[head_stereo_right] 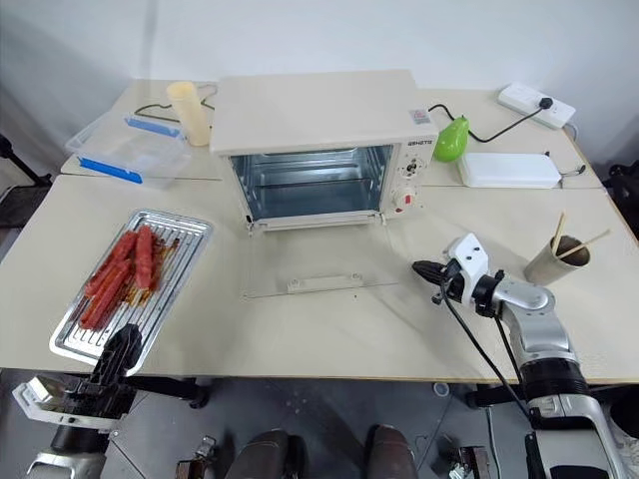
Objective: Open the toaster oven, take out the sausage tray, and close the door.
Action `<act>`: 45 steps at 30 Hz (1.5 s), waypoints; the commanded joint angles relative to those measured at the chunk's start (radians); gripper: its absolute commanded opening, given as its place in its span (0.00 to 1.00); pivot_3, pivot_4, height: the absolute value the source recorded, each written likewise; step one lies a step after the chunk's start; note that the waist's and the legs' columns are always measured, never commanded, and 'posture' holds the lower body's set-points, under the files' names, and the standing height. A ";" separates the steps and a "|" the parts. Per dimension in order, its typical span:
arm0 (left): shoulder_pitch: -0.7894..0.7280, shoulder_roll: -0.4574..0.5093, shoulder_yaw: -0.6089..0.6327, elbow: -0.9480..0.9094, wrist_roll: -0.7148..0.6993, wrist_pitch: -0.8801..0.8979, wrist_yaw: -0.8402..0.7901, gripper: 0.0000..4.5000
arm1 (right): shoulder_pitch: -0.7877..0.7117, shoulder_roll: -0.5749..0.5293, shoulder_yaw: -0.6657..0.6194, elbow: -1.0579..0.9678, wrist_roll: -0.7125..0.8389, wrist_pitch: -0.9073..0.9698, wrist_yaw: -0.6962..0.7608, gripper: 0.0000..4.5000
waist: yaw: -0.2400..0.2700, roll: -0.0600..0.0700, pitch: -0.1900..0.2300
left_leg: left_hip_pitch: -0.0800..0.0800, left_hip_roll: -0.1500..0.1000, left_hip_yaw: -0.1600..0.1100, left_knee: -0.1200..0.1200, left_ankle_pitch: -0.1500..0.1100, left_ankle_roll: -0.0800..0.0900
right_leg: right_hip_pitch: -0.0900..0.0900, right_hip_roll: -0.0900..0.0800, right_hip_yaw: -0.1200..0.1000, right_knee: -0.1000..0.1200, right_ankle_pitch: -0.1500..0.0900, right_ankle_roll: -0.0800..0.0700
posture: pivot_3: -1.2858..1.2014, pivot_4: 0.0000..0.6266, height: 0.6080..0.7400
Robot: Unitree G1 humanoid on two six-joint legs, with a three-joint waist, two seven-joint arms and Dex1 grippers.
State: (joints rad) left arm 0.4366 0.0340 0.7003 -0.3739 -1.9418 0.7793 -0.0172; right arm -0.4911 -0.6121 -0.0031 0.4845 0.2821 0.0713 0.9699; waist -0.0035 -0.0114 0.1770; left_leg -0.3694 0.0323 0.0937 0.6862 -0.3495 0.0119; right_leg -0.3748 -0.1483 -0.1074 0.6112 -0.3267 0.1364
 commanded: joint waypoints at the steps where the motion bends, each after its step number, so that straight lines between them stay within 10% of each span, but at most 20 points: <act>1: -0.012 -0.013 0.028 -0.002 -0.030 -0.043 0.017 0.00 | -0.014 0.040 -0.024 0.010 0.042 0.027 0.034 0.03 | -0.002 0.000 0.000 | 0.000 0.000 0.000 0.000 0.000 0.000 | 0.000 0.000 0.000 0.000 0.000 0.000 | 0.52 0.24 1.00; 13: -0.051 0.048 0.048 0.108 -0.030 0.024 -0.007 0.00 | 0.011 0.065 -0.056 -0.224 0.191 0.128 0.182 0.03 | 0.002 0.000 0.000 | -0.001 0.000 -0.001 0.000 -0.001 0.000 | 0.000 0.000 -0.001 -0.001 0.000 0.000 | 0.52 0.24 1.00; 34: -0.033 0.194 0.019 0.105 -0.030 0.214 -0.068 0.00 | -0.075 0.143 -0.188 -0.490 0.320 0.236 -0.046 0.03 | 0.002 0.000 0.000 | -0.002 0.000 -0.001 -0.002 -0.002 0.001 | -0.003 -0.001 0.000 0.000 0.000 0.000 | 0.52 0.24 1.00; 45: -0.060 0.548 -0.129 0.172 -0.030 0.395 -0.197 0.00 | 0.286 -0.021 -0.206 -0.744 0.283 0.050 0.159 0.83 | -0.005 0.001 0.001 | 0.000 -0.001 0.002 -0.003 -0.003 0.000 | -0.002 0.001 0.001 -0.002 0.000 0.000 | 0.52 0.24 1.00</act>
State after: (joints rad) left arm 0.3855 0.5586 0.5884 -0.1954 -1.9433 1.1527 -0.1775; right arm -0.2285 -0.6088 -0.1675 -0.2067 0.5404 0.1472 1.1104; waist -0.0089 -0.0099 0.1781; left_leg -0.3689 0.0320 0.0951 0.6827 -0.3521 0.0119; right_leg -0.3770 -0.1474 -0.1070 0.6100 -0.3269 0.1361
